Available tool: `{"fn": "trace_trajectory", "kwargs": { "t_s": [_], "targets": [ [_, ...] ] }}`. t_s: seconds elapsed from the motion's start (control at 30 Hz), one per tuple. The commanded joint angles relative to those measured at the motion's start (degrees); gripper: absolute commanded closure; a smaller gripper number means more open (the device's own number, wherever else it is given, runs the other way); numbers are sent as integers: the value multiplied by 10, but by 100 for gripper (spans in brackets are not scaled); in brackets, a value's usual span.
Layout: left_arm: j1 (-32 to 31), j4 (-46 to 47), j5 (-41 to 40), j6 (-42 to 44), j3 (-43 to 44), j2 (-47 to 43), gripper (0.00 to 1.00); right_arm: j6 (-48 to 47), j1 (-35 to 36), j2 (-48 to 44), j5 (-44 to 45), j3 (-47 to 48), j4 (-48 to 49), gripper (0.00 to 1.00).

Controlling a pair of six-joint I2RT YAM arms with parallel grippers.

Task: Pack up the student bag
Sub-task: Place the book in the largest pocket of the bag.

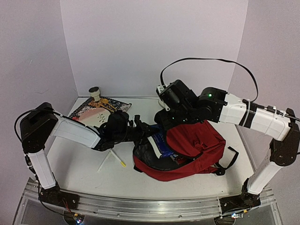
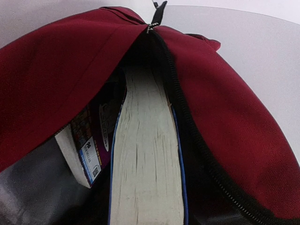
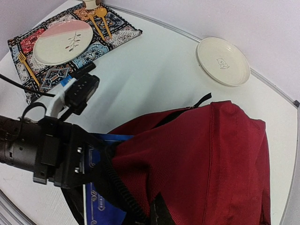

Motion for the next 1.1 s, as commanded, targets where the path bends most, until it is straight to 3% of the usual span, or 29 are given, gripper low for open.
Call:
{"fn": "trace_trajectory", "kwargs": {
  "t_s": [0.0,0.27,0.67,1.07],
  "targets": [
    [-10,146,-23,-7,78,23,100,-4,3,-32,-9,0,37,100],
    [-27,149,-49,10,130,97,96,1,3,-32,-9,-15,37,100],
    [-45,130,-98,98,74,80,51,3,3,-34,-1,-26,38,99],
    [-65,-10,-177,225,70,19,35,6,3,-45,2,-35,38,99]
  ]
}}
